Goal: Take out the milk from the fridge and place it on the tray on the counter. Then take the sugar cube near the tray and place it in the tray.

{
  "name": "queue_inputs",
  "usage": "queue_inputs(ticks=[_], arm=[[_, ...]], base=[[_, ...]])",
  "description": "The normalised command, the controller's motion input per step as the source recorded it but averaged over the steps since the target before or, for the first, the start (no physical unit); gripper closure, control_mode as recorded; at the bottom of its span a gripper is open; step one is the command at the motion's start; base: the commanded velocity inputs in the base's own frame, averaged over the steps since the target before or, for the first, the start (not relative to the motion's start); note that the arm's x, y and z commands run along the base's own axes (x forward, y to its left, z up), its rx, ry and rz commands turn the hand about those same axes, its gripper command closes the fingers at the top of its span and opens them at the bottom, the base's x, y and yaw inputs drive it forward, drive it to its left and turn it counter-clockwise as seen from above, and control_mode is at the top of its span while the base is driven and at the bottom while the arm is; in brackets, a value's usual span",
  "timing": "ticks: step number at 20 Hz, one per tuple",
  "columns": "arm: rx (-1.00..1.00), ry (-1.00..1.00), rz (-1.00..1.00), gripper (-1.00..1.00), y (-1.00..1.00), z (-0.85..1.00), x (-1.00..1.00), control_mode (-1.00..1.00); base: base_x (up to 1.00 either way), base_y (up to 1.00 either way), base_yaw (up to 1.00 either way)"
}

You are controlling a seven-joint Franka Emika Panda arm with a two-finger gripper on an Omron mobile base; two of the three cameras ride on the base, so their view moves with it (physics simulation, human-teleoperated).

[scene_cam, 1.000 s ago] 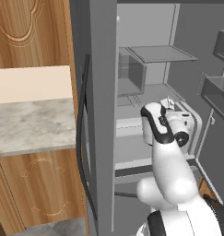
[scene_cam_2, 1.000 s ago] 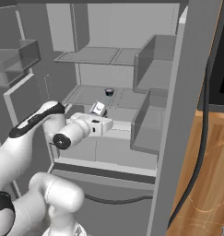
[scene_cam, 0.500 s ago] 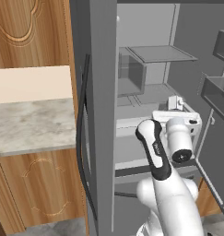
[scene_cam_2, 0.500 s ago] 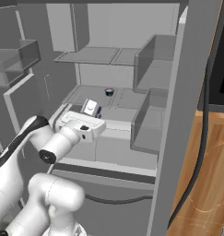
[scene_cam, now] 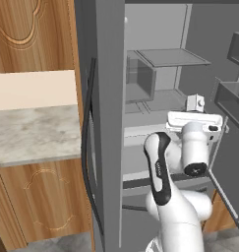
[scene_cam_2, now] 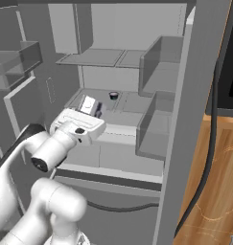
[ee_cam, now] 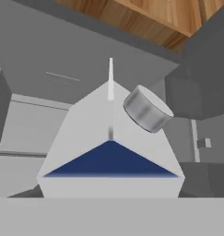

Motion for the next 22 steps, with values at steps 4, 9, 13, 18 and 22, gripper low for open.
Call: queue_inputs(ticks=[4,9,13,18,22], arm=[[-0.07,0.18,0.01,1.00,0.00,0.97,-0.80,-1.00],[-0.05,0.47,0.01,1.00,0.12,0.92,-0.42,-1.00],[0.12,0.39,0.00,1.00,0.17,0.43,-0.51,-1.00],[0.27,0.12,0.00,1.00,0.01,-0.05,-0.68,-1.00],[0.07,0.24,0.00,1.00,0.35,-0.30,-0.26,-1.00]], base=[[0.00,0.00,0.00],[0.00,0.00,0.00],[0.00,0.00,0.00],[0.00,0.00,0.00],[0.00,0.00,0.00]])
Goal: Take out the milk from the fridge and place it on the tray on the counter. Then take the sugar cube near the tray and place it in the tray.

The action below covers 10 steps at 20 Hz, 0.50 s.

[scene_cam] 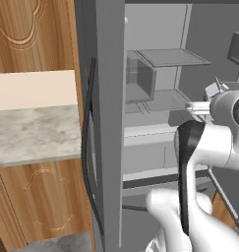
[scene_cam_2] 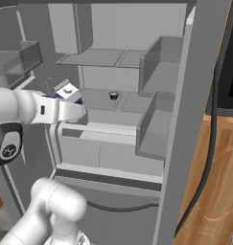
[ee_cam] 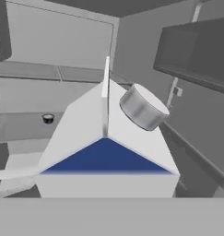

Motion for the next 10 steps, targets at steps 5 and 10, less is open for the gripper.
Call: queue_inputs(ticks=[5,10], arm=[[0.03,0.14,0.06,1.00,0.08,-0.46,-0.07,-1.00],[0.00,0.06,0.06,1.00,0.10,-0.18,-0.09,1.00]], base=[[0.00,0.00,0.00],[-0.18,0.08,0.02]])
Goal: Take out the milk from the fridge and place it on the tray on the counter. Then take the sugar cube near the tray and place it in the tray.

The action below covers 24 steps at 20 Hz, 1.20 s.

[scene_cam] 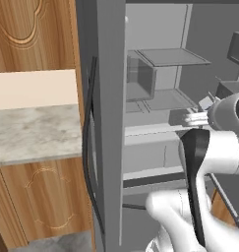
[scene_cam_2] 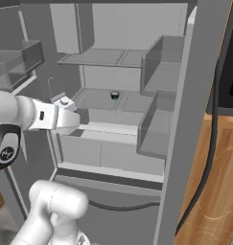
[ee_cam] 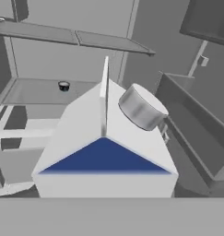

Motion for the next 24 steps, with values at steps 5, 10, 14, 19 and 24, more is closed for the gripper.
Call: queue_inputs(ticks=[5,10,14,19,24], arm=[[0.00,0.00,0.00,1.00,0.00,0.00,0.00,1.00],[0.00,0.00,0.00,1.00,0.00,0.00,0.00,1.00],[0.00,0.00,0.00,1.00,0.00,0.00,0.00,1.00],[0.00,0.00,0.00,1.00,0.00,0.00,0.00,1.00],[0.00,0.00,0.00,1.00,0.00,0.00,0.00,1.00]], base=[[-1.00,0.14,0.21],[-0.96,0.58,0.34],[-0.09,0.17,0.98],[0.00,0.00,1.00],[0.00,0.00,1.00]])
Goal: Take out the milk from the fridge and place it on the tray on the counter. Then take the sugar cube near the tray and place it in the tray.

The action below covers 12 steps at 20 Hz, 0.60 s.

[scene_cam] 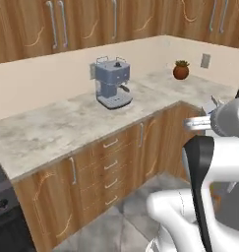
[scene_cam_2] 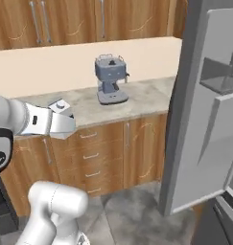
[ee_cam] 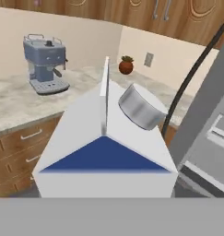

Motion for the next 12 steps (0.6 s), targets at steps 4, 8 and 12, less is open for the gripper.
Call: queue_inputs(ticks=[4,8,12], arm=[[0.00,0.00,0.00,1.00,0.00,0.00,0.00,1.00],[0.00,0.00,0.00,1.00,0.00,0.00,0.00,1.00],[0.00,0.00,0.00,1.00,0.00,0.00,0.00,1.00]], base=[[0.00,0.00,1.00],[0.00,0.00,1.00],[0.00,0.05,1.00]])
